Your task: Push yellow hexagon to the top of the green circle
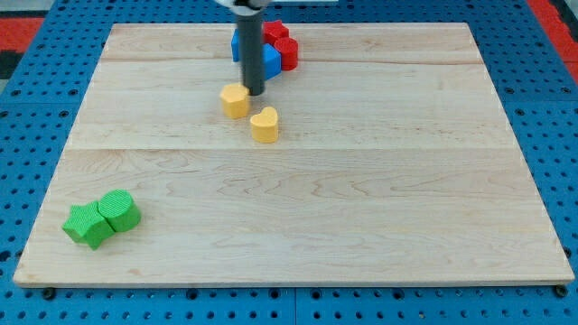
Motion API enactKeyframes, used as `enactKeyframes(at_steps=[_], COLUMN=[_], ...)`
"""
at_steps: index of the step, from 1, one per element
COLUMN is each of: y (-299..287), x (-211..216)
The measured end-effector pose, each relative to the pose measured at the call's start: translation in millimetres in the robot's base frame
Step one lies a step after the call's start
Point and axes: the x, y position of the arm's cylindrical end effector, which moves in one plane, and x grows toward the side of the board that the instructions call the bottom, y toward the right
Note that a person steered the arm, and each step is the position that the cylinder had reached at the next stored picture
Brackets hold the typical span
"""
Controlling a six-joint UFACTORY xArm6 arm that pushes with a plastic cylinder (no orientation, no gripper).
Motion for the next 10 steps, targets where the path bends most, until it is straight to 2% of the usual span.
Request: enactKeyframes(at_steps=[1,2,3,4,5,6,7,8,10], y=[-57.4,-49.4,-14.2,-19.5,-78.7,-82.7,-104.3,-104.5,-106.2], x=[18.7,29.1,33.1,69.6,74.3,31.4,40.2,84.3,125.8])
